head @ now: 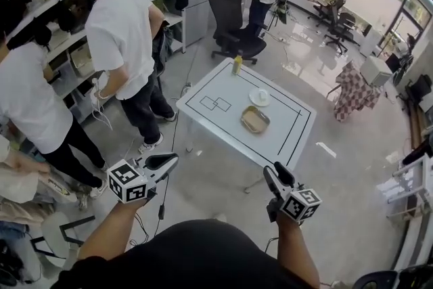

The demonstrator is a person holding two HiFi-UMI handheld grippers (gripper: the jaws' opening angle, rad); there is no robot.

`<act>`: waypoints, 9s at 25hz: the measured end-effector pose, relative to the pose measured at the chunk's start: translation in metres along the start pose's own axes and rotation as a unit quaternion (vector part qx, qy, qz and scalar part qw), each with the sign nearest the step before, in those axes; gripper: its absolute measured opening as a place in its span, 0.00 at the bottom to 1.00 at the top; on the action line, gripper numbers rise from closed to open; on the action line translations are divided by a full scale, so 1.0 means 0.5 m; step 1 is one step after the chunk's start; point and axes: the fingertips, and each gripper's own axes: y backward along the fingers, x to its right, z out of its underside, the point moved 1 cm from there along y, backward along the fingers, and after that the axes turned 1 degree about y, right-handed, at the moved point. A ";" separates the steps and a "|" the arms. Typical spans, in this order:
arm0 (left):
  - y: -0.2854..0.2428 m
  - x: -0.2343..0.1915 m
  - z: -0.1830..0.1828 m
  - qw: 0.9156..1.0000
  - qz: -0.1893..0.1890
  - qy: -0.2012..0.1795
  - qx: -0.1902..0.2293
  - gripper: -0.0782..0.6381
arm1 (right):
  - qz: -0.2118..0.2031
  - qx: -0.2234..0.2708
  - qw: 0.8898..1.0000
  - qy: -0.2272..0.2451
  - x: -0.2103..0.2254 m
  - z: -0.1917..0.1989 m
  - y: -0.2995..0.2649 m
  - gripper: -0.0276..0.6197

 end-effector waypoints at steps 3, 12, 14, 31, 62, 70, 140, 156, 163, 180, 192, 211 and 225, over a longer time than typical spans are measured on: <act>-0.044 -0.018 -0.010 1.000 -0.008 0.005 -0.002 0.15 | -0.004 -0.004 1.000 0.000 0.053 -0.024 -0.023 0.37; -0.191 -0.052 -0.017 0.999 -0.026 0.017 -0.006 0.15 | -0.020 -0.017 1.000 -0.007 0.205 -0.056 -0.083 0.37; -0.228 -0.050 -0.018 0.999 -0.026 0.020 -0.009 0.15 | -0.025 -0.020 0.999 -0.011 0.234 -0.059 -0.092 0.37; -0.402 -0.041 -0.058 0.999 -0.044 0.025 -0.015 0.15 | -0.053 -0.029 0.998 -0.025 0.393 -0.116 -0.125 0.37; -0.540 -0.359 -0.148 0.999 0.033 0.023 -0.020 0.15 | 0.013 -0.039 0.999 -0.028 0.429 -0.157 -0.378 0.37; -0.589 -0.451 -0.177 0.997 0.072 -0.001 -0.031 0.15 | 0.057 -0.030 0.997 -0.037 0.421 -0.169 -0.427 0.37; -1.181 -0.676 -0.217 0.984 0.144 0.012 -0.104 0.15 | 0.119 -0.054 0.974 -0.184 1.027 -0.104 -0.663 0.36; -1.244 -0.680 -0.165 0.979 0.148 0.023 -0.135 0.15 | 0.122 -0.098 0.960 -0.234 1.100 0.032 -0.668 0.36; -1.258 -0.676 -0.124 0.975 0.156 0.029 -0.155 0.15 | 0.128 -0.116 0.950 -0.259 1.103 0.112 -0.657 0.36; -1.259 -0.659 -0.037 0.964 0.179 0.047 -0.190 0.15 | 0.138 -0.137 0.933 -0.303 1.062 0.236 -0.639 0.36; -1.255 -0.653 0.007 0.960 0.185 0.052 -0.203 0.15 | 0.114 -0.164 0.926 -0.322 1.015 0.312 -0.659 0.36; -1.253 -0.680 0.059 0.958 0.173 0.072 -0.218 0.15 | 0.064 -0.184 0.906 -0.376 0.992 0.379 -0.722 0.38; -1.243 -0.689 0.092 0.956 0.169 0.088 -0.224 0.15 | 0.035 -0.169 0.888 -0.426 0.993 0.393 -0.750 0.28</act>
